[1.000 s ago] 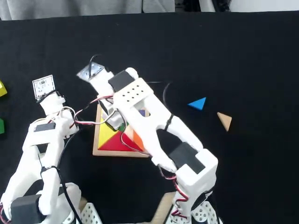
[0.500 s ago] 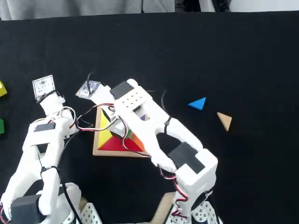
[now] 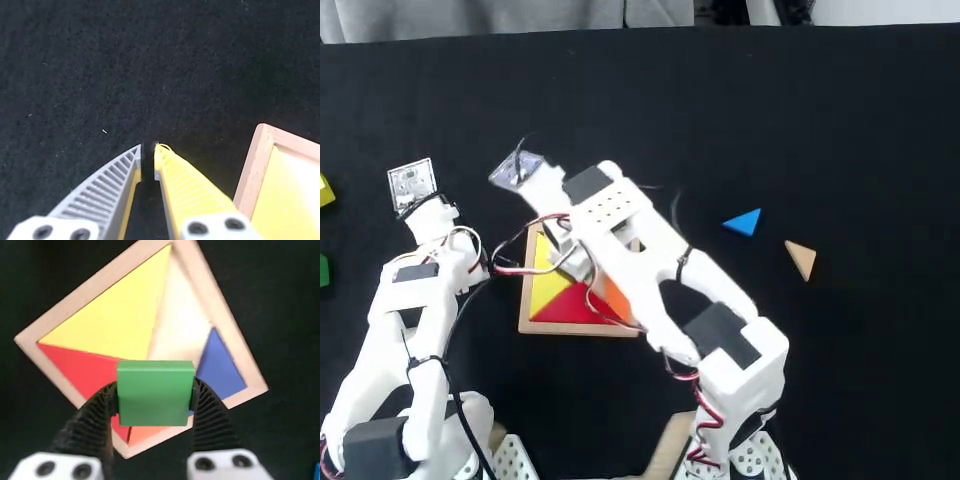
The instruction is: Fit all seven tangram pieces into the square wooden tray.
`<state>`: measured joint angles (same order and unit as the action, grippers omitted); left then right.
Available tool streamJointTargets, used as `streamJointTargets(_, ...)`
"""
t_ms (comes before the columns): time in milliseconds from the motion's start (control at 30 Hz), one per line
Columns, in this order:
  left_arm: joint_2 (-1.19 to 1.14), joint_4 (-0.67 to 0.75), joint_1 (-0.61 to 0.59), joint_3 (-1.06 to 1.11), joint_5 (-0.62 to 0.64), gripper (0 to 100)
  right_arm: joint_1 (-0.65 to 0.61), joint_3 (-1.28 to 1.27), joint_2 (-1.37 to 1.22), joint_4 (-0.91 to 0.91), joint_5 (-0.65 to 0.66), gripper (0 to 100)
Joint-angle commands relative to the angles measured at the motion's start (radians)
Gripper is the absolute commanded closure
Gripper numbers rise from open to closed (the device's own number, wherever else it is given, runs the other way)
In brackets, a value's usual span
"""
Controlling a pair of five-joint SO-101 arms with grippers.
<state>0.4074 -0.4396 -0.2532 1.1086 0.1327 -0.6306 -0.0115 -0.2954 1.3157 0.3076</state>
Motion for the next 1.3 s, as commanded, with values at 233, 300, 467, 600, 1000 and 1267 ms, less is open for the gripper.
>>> streamJointTargets(233, 0.026, 0.017, 0.002, -0.007, -0.008, 94, 0.020, 0.054, 0.007, -0.049, -0.014, 95.9)
streamJointTargets(300, 0.026, 0.017, 0.002, -0.007, -0.008, 94, 0.018, 0.050, 0.007, -0.058, -0.014, 95.9)
streamJointTargets(467, 0.026, 0.015, 0.002, -0.007, -0.008, 94, 0.021, 0.054, 0.005, -0.077, -0.066, 95.9)
streamJointTargets(600, 0.026, 0.012, 0.002, -0.005, -0.008, 94, 0.021, 0.054, 0.005, -0.084, -0.077, 95.9)
streamJointTargets(1000, 0.026, 0.012, 0.002, -0.005, -0.008, 94, 0.021, 0.219, -0.148, 0.008, -0.077, 95.9)
streamJointTargets(1267, 0.026, 0.012, 0.002, -0.005, -0.008, 94, 0.021, 0.262, -0.222, 0.034, -0.078, 95.9)
